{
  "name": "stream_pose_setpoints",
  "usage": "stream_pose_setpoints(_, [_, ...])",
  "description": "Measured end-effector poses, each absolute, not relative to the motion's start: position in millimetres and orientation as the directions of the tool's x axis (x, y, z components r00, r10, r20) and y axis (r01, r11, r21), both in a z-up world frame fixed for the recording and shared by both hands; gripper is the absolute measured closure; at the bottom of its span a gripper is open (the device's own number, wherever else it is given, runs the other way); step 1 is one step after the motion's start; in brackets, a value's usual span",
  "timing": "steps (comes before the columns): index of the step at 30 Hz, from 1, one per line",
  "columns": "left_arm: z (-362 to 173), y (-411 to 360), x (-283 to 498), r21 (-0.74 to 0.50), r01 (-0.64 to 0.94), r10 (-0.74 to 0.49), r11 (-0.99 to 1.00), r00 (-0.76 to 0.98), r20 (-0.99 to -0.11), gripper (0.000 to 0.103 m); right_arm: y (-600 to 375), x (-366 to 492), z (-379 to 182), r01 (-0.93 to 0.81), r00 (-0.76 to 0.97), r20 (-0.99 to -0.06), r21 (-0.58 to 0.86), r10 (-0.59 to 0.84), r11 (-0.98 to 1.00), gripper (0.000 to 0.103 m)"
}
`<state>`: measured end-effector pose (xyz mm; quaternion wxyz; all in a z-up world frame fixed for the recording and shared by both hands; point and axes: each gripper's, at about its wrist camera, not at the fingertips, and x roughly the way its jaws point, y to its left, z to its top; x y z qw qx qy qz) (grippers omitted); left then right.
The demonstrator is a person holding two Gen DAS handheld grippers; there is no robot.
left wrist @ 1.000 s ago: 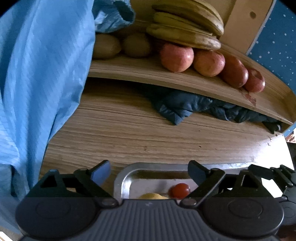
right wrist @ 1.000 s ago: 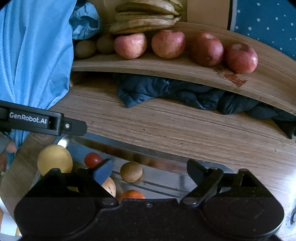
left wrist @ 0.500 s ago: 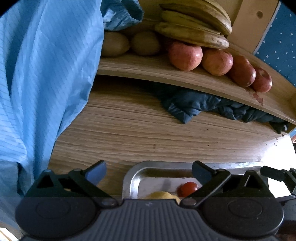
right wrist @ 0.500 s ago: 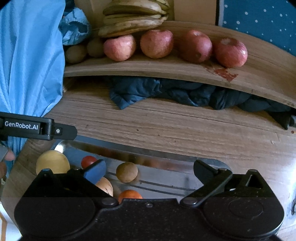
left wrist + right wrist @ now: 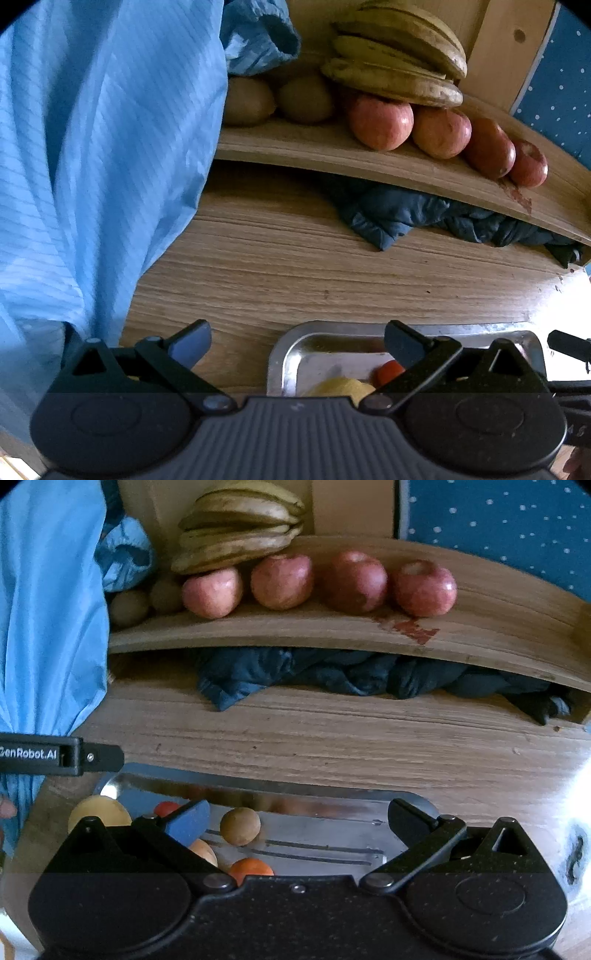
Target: Organize fruits
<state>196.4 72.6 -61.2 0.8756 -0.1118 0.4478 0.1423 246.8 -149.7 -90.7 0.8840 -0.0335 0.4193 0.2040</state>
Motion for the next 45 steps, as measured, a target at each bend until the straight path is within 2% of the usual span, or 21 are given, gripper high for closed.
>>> stream_pose_setpoints(30, [-37.9,58.5,151.4,-0.023,-0.204,0.119,0.979,0.654,-0.747,0.001,-166.8,174.2,-53.4,-0.238,0.726,-0.642,0.103,0.247,0.966,0.001])
stream_pose_setpoints(45, [-21.9,40.1,104.5,-0.013,-0.239,0.16,0.971,0.691,-0.705,0.0,-190.6,137.8,-45.2,-0.266,0.742,-0.607,0.12,0.283,0.956,0.001])
